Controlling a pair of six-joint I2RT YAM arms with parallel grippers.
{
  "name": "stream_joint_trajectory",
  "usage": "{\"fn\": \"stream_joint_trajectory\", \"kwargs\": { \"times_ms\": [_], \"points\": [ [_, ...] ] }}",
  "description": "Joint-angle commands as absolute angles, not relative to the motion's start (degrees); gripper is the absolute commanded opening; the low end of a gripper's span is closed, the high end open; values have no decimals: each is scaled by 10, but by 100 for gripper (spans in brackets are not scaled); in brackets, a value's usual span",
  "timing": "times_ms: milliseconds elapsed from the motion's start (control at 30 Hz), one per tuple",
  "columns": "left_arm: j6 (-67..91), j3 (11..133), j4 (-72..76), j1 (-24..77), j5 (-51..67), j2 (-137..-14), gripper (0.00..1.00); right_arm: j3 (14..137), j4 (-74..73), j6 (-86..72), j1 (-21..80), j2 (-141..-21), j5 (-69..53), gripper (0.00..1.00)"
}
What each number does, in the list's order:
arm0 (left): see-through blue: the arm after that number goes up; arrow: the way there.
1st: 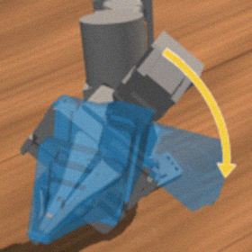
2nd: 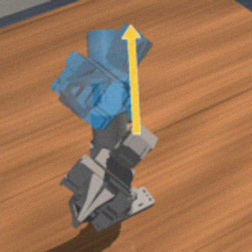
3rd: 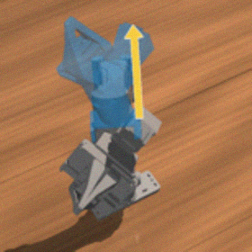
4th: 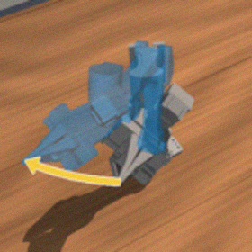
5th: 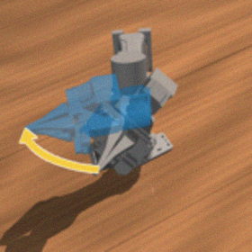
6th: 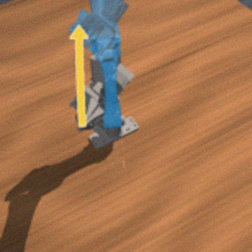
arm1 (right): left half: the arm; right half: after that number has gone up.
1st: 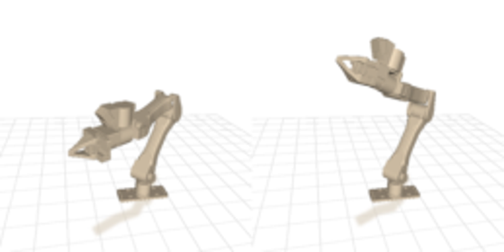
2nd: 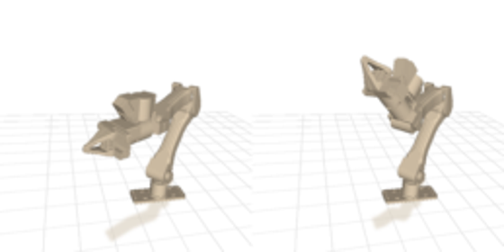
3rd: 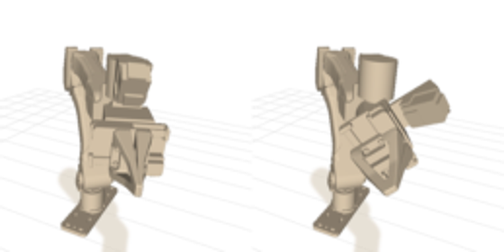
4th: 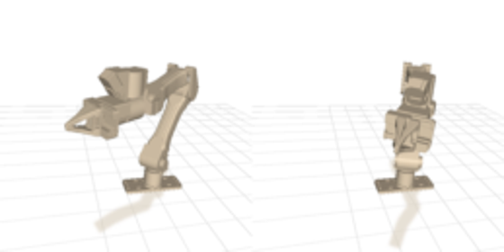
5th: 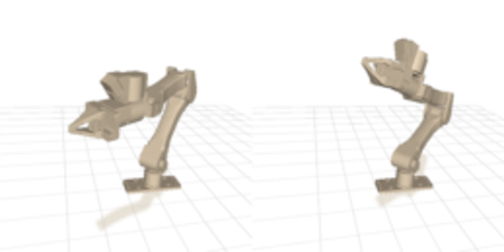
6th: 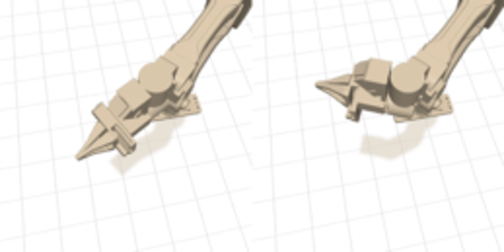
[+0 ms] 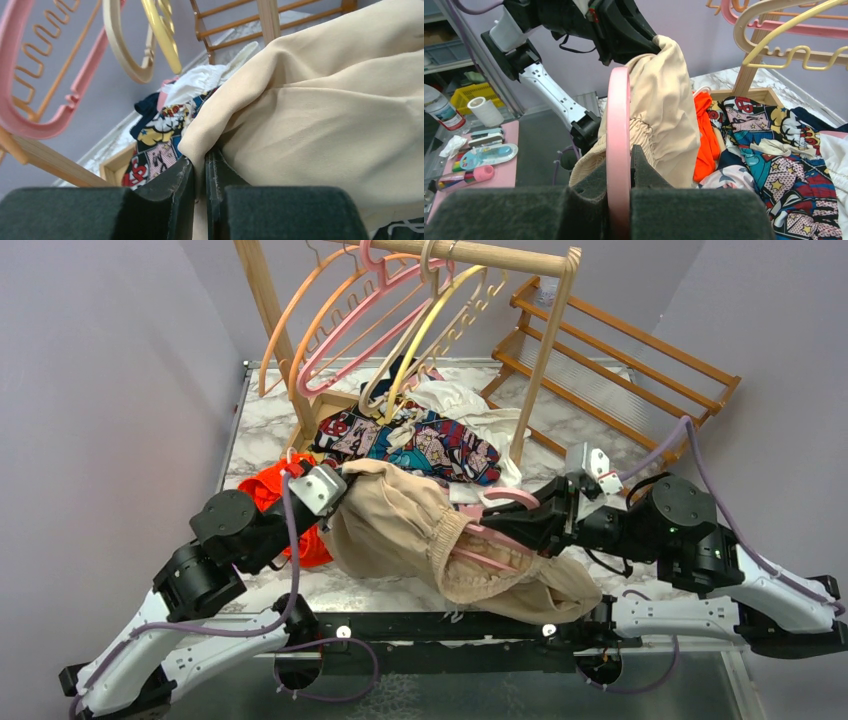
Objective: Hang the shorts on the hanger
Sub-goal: Hang the shorts on the hanger.
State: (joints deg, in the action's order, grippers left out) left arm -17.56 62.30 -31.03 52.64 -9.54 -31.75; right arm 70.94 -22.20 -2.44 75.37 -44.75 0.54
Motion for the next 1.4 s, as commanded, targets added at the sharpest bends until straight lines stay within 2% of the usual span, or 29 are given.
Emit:
{"fn": "stream_joint_trajectory", "kwargs": {
  "times_ms": [0,33,100,167,233,667,967,1233,1367],
  "points": [
    [-163,620,-329,528,-67,-329,31,696,-152,-42,757,-409,3,1],
    [-162,621,-330,527,-69,-326,48,693,-144,-42,757,-402,8,1],
    [-159,625,-331,528,-77,-316,63,691,-139,-38,757,-394,21,1],
    [-155,632,-331,528,-81,-302,72,694,-150,-32,757,-395,41,1],
    [-152,641,-331,528,-86,-287,76,700,-166,-21,757,-402,61,1],
    [-129,695,-330,528,-77,-275,78,701,-183,15,757,-442,117,1],
    [-22,684,-287,527,79,-363,73,721,-179,29,757,-499,134,1],
    [-69,640,-256,527,9,-330,77,724,-180,34,757,-510,148,1],
    [-95,637,-256,528,16,-318,79,719,-189,29,757,-490,99,1]
  ]
}}
